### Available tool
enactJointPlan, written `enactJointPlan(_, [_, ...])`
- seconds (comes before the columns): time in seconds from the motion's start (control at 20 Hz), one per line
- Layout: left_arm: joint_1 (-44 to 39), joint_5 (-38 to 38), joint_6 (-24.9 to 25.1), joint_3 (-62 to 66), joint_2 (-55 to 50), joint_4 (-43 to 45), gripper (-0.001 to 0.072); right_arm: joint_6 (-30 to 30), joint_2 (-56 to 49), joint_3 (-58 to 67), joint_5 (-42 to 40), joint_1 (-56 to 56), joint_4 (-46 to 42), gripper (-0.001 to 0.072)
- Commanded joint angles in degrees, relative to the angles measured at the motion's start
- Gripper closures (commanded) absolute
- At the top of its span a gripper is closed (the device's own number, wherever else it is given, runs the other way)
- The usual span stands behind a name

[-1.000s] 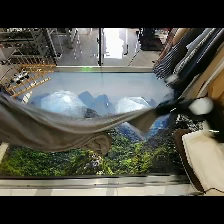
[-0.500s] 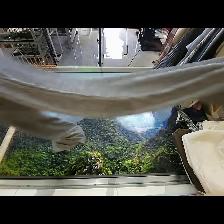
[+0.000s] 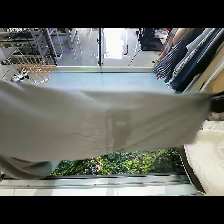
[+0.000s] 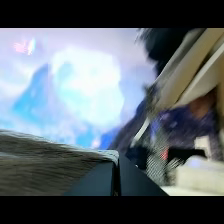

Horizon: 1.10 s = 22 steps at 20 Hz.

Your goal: Fold the clothes and pants, and hang the long-sleeved shirts on hangers.

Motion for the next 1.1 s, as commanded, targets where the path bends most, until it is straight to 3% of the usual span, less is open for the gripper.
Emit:
enactJointPlan(0.0, [-9.0, -10.9, 0.1, 0.1, -12.0, 13.4, 0.0690, 2.5, -3.1, -15.8, -4.3, 0.0, 2.4, 0.0692])
enactJointPlan(0.1, [-9.6, -9.9, 0.8, 0.1, -19.9, 13.2, 0.0692, 3.9, -7.5, -21.2, -11.9, 0.0, 3.0, 0.0693])
enactJointPlan(0.25, [-10.5, -1.0, 1.4, 0.1, -30.0, 9.4, 0.0692, 4.7, -22.4, -19.8, -25.7, 0.1, 5.5, 0.0693])
enactJointPlan(0.4, [-11.9, 11.6, 1.4, 0.1, -36.1, -0.2, 0.0693, 6.7, -37.8, -9.9, -33.8, 0.2, 8.6, 0.0692])
enactJointPlan(0.6, [-16.9, 27.5, 1.4, 0.1, -40.5, -4.2, 0.0686, 7.2, -54.7, 7.6, -39.0, 4.1, 11.9, 0.0685])
enactJointPlan(0.65, [-18.2, 30.6, 1.5, 0.1, -40.9, -3.9, 0.0541, 8.6, -57.3, 11.1, -39.0, 4.9, 12.2, 0.0621])
enactJointPlan(0.7, [-18.7, 32.3, 1.9, 0.1, -40.8, -2.3, 0.0189, 11.6, -58.9, 13.9, -38.0, 5.1, 12.3, 0.0305])
enactJointPlan(0.75, [-18.5, 32.7, 1.6, 0.3, -40.4, 0.1, 0.0004, 13.4, -59.0, 15.4, -35.3, 4.9, 12.1, 0.0171])
enactJointPlan(0.85, [-15.4, 27.0, -1.3, 0.3, -37.9, 10.0, 0.0023, 13.0, -57.2, 16.9, -25.2, 2.8, 12.3, 0.0182])
enactJointPlan(0.9, [-13.0, 20.6, -6.6, 0.3, -36.2, 20.1, 0.0029, 9.3, -55.6, 16.7, -19.5, 1.6, 14.7, 0.0188])
enactJointPlan(1.0, [-8.5, 1.0, -17.7, 0.3, -34.4, 41.4, 0.0030, -2.1, -52.3, 15.4, -9.1, 0.8, 27.1, 0.0201])
enactJointPlan(1.05, [-6.8, -8.4, -18.2, 0.1, -34.6, 45.9, 0.0074, -7.3, -50.7, 13.9, -4.0, 1.5, 35.6, 0.0220])
